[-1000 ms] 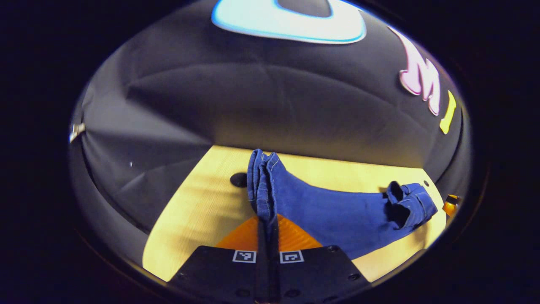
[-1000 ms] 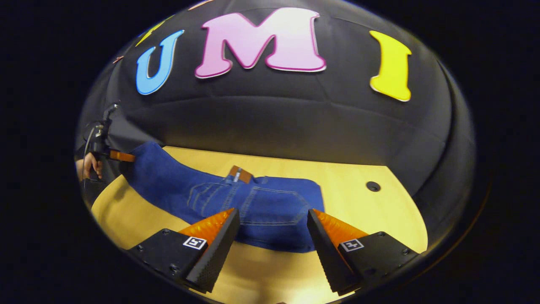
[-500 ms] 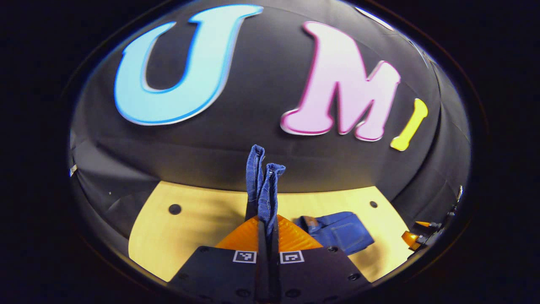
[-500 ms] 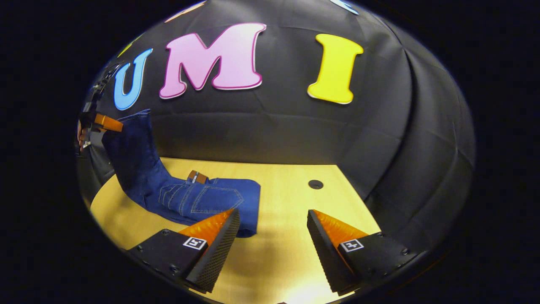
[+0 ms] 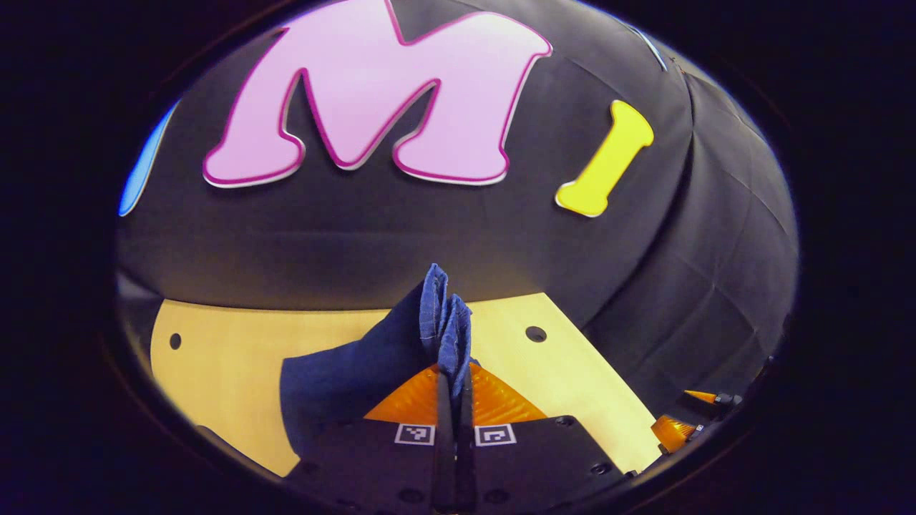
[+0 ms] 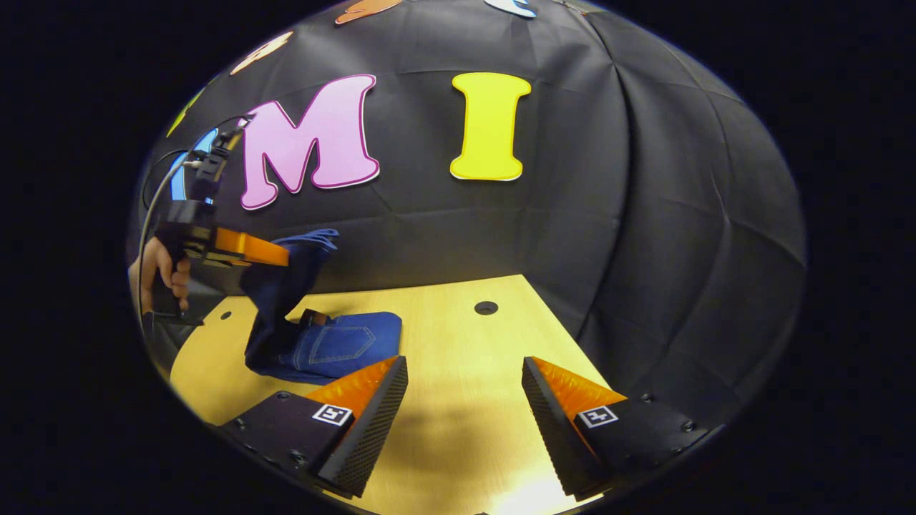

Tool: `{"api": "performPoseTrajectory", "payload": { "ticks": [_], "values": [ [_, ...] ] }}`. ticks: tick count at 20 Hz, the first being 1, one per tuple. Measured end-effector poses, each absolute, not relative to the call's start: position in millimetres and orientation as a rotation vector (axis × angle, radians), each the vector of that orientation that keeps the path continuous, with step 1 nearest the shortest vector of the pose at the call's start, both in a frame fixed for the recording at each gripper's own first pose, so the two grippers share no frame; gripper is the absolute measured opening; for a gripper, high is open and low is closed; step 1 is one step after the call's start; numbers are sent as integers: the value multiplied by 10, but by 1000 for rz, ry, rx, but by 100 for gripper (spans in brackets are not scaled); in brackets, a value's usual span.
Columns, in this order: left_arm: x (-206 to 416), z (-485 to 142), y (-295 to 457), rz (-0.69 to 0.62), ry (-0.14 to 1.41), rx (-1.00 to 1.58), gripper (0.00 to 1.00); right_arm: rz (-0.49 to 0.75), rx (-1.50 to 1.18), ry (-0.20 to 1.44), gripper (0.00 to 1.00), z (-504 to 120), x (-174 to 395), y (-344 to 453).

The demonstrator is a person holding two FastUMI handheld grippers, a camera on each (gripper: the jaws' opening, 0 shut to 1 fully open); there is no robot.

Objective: Grasp the waist and the cuffs of the jeans and fold them to make the two legs overlap; first hold the waist and fold one-third of the jeans toward the cuffs, then hold the cuffs and fold the remaining one-third in the same direction to finish folding.

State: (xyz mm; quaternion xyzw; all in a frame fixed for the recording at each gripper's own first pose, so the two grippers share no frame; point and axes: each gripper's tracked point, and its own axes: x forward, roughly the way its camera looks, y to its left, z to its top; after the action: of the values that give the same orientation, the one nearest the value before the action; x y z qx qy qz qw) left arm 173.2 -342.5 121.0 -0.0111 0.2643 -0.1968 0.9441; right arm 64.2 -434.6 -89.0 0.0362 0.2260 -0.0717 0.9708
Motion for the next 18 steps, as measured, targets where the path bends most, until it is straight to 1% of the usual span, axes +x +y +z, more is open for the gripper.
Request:
{"api": "performPoseTrajectory", "payload": {
  "ticks": [3,5,7,9,10,11,12,13,14,16,18],
  "values": [
    [1813,631,-3669,-415,624,6,6,-159,64,464,98,-868,570,-4411],
    [1790,386,-3767,-419,657,36,9,-171,77,457,99,-831,475,-4445],
    [1639,291,-3897,-470,680,18,18,-179,83,452,98,-778,364,-4457],
    [1532,322,-3930,-493,664,12,46,-178,86,463,98,-750,278,-4400],
    [1485,361,-3875,-492,645,23,75,-177,88,465,98,-716,236,-4363],
    [1430,422,-3788,-487,621,38,90,-175,90,463,99,-656,199,-4319],
    [1358,522,-3674,-475,590,53,94,-172,90,455,98,-578,166,-4265],
    [1258,655,-3550,-469,553,60,88,-170,88,449,98,-496,116,-4201],
    [1133,820,-3422,-465,509,63,95,-166,84,443,98,-408,49,-4119],
    [796,1210,-3100,-450,413,76,96,-155,75,430,98,-224,-42,-3941],
    [416,1618,-2721,-406,311,102,96,-140,72,404,98,-22,-136,-3722]
  ]
}}
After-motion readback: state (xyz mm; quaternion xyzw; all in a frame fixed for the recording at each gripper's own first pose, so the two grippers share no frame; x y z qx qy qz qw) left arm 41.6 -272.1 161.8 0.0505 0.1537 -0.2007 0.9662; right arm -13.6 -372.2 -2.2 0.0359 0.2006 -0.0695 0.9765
